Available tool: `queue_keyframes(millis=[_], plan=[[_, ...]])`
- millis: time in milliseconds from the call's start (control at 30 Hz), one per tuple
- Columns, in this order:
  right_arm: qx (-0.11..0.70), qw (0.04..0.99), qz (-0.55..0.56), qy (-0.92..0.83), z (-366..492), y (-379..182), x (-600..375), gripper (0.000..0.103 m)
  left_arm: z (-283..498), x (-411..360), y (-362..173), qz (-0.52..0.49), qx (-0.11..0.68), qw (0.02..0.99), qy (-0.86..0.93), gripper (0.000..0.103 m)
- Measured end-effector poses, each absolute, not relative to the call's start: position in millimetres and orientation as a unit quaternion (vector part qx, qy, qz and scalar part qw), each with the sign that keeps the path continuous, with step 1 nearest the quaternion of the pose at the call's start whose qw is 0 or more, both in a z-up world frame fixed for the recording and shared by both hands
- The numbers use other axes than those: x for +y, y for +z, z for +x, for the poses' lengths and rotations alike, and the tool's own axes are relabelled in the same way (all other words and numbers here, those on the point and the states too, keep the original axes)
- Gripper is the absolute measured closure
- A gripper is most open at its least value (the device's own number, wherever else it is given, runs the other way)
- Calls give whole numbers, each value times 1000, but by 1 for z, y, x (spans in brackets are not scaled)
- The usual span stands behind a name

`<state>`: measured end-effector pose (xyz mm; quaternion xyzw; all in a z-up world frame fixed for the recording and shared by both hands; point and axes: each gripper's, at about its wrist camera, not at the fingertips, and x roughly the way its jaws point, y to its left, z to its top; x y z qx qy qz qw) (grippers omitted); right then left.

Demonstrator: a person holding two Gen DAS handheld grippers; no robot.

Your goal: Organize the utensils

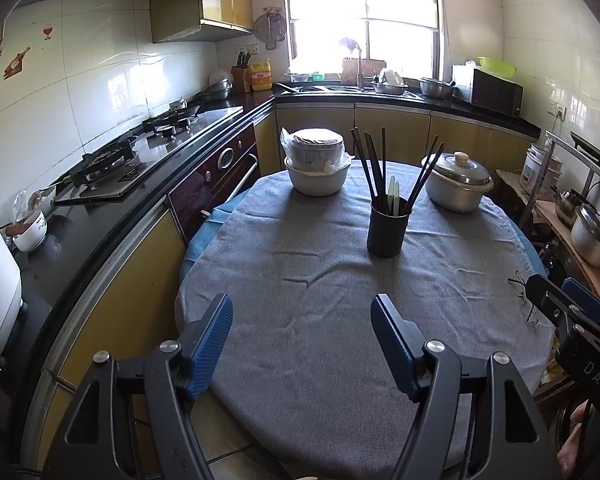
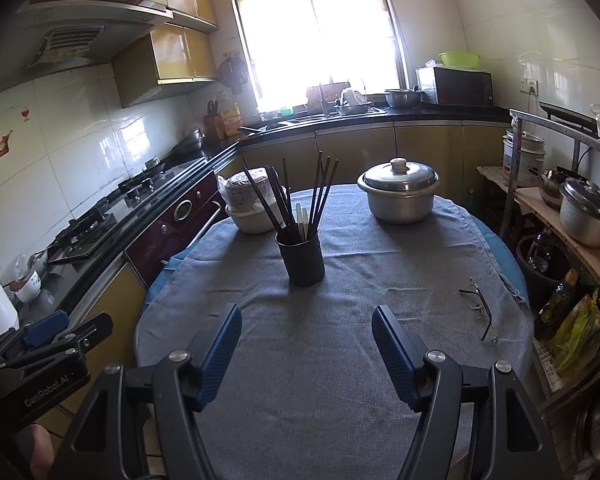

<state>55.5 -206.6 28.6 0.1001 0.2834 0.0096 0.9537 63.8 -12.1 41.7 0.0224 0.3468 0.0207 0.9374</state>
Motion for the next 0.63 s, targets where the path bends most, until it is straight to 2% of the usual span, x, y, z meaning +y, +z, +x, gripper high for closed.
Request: queue_keyframes(millis=[633], plan=[[282, 954, 100, 8, 57, 30, -209, 32, 66, -11, 40, 26, 327, 945, 20, 31]])
